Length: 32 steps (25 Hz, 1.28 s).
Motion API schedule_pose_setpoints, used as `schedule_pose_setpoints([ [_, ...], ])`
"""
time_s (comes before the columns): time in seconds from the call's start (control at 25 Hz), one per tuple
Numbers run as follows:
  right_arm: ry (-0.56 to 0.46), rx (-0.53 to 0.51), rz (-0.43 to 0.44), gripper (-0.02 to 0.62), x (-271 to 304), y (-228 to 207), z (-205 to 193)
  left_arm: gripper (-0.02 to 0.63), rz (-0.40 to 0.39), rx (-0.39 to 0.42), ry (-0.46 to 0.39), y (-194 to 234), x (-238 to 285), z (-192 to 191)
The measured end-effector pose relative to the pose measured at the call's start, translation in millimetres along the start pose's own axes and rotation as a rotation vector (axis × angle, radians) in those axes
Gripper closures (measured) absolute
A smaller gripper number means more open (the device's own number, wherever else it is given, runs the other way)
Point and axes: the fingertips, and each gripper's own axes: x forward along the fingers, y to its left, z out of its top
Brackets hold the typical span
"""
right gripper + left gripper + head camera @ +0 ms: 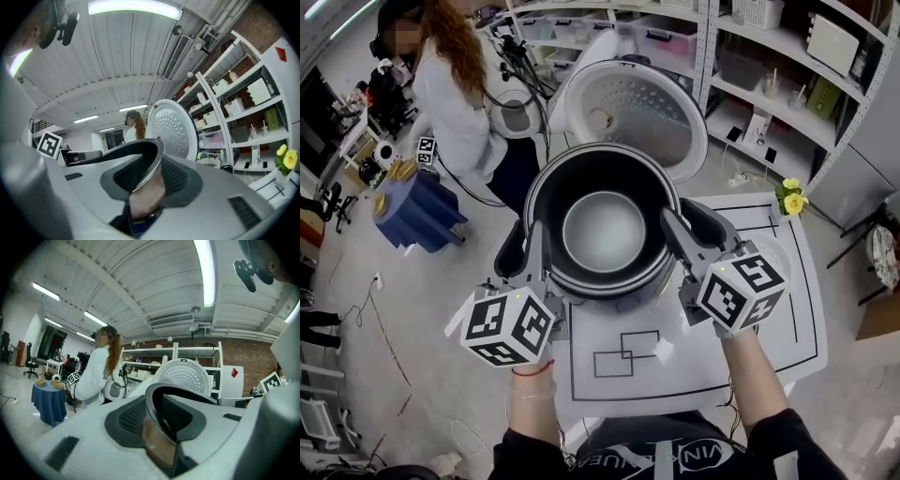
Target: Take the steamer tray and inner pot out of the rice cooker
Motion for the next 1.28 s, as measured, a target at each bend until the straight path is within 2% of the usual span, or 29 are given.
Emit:
schedule_pose_setpoints([
  [0.32, -0.063, -0.005, 0.006, 0.476, -16.8, 12.2, 25.7, 0.497, -0.020, 0.000, -0.050, -10.6, -12.4, 22.7],
  [0.68, -0.136, -0.011, -0.015, 0.476, -43.3, 11.0, 48.9, 0.497, -0.085, -0.019, -0.081, -32.8, -14.2, 34.2],
  [1.28, -0.222, -0.012, -0.190, 0.476, -126.4, -29.9, 70.0, 0.497, -0.292, -0.058, -0.056, -116.2, 8.2, 21.4],
])
